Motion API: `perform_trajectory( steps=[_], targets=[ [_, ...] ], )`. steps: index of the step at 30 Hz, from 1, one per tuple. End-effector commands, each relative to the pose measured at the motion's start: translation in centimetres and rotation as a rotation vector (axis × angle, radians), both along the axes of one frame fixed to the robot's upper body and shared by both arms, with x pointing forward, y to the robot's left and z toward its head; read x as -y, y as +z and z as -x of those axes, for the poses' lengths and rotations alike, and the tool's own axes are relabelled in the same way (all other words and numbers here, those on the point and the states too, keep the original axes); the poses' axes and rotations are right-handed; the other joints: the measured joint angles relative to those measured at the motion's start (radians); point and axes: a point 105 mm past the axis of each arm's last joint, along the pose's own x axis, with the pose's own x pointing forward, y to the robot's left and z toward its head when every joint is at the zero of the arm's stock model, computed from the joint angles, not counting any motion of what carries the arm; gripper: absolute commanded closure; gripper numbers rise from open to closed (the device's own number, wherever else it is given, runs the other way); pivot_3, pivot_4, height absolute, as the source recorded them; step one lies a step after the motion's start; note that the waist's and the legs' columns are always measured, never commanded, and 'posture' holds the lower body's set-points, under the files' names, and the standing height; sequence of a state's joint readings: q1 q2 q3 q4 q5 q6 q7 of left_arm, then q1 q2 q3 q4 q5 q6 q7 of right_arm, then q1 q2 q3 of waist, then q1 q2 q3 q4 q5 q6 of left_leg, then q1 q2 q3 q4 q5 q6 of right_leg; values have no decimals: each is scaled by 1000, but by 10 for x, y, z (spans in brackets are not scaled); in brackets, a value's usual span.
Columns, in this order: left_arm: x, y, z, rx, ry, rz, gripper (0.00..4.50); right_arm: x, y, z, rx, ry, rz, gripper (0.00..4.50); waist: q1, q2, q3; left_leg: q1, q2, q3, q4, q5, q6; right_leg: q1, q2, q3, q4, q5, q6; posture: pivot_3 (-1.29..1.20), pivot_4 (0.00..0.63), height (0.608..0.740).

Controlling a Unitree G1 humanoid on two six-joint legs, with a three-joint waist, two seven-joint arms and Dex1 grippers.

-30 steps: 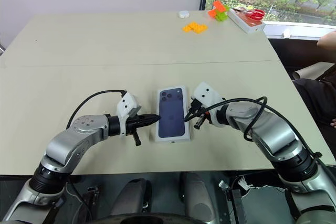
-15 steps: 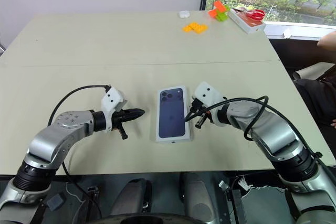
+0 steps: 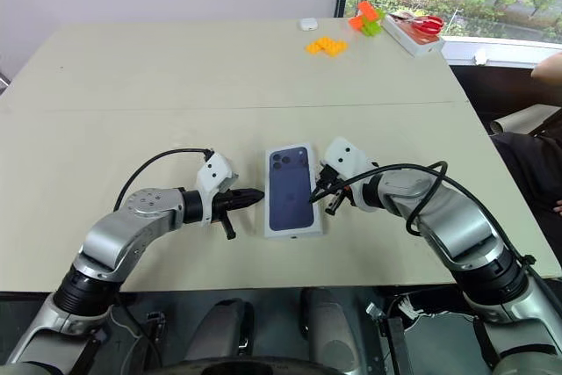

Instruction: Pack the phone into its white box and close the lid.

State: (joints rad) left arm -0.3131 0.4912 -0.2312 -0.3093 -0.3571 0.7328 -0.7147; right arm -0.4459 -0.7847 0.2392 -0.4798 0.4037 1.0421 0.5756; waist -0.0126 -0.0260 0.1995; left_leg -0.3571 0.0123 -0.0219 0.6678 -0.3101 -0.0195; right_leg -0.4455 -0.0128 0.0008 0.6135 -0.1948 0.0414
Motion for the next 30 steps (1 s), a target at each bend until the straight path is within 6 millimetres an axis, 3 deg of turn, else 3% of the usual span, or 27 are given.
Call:
perform_trajectory(
  steps=[1,30],
  targets=[
    [7,15,3,43,-29,56,4500,-6,14,2,56,28,-21,4456,0,0,0,0,0,0,0,0,0,0,0,0,0,0,0,0,150,727],
    [6,14,3,38,-19,49,4500,-4,2,6,21,17,-13,4456,-1,0,0,0,0,0,0,0,0,0,0,0,0,1,0,0,150,727]
  ],
)
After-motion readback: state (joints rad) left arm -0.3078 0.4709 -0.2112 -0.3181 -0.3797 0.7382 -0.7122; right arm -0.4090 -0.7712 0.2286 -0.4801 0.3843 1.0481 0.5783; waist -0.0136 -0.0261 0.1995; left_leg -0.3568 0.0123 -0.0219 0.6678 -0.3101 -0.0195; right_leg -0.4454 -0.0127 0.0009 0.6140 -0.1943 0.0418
